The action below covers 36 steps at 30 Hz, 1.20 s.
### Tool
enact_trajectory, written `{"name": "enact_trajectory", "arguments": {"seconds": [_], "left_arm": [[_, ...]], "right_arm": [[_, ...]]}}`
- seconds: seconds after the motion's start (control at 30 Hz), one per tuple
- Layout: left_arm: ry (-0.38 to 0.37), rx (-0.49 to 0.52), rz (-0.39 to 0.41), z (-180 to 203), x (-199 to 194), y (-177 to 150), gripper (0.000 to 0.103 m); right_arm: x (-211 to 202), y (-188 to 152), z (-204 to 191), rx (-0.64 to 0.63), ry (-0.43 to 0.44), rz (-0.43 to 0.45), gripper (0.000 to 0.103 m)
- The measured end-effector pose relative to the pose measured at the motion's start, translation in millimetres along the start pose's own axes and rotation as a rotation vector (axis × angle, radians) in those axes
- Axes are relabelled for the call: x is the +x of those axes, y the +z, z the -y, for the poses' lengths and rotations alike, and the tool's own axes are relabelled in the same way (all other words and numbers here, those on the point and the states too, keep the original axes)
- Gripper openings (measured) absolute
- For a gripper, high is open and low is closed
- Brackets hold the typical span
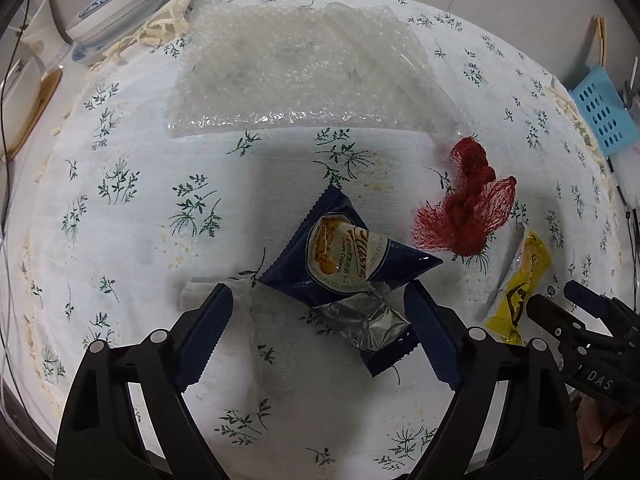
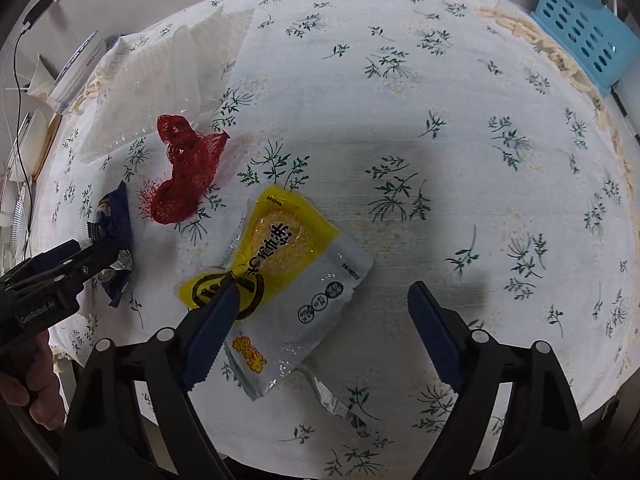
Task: Collect trash
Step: 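Grasp the blue snack wrapper with the left tool while the right tool grasps the yellow packet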
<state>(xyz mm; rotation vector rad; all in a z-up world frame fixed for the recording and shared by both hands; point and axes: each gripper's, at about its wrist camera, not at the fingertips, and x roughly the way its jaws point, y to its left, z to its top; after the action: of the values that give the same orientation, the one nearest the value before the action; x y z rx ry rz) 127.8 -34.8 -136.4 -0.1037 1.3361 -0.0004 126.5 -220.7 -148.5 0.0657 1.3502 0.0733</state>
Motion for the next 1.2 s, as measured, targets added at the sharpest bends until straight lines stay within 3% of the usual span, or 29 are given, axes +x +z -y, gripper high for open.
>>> {"name": "enact_trajectory", "arguments": {"seconds": [0.2,0.57,0.77,1.2], "left_arm": [[0.009,0.002,-0.020,1.4,8.3,4.3,0.068],[0.068,0.025,-0.014,4.6,10.8,9.4,0.028],[0.060,0.027,-0.006,4.2,9.7,13.1,0.024],[0.002,0.005,0.044,-11.2,-14.3,-2.7,0.023]], "right_arm": [[6.0,4.8,-5.2,-0.004,-0.013,-0.009,0.068],[4.9,8.1,-9.8,-0.025,-0.066,0.007,0.028],[5.5,9.5,-4.5,-0.010,-0.068,0.011,0.006],[-13.6,-4.0,11.0,0.027,-0.004,0.041,0.000]]}}
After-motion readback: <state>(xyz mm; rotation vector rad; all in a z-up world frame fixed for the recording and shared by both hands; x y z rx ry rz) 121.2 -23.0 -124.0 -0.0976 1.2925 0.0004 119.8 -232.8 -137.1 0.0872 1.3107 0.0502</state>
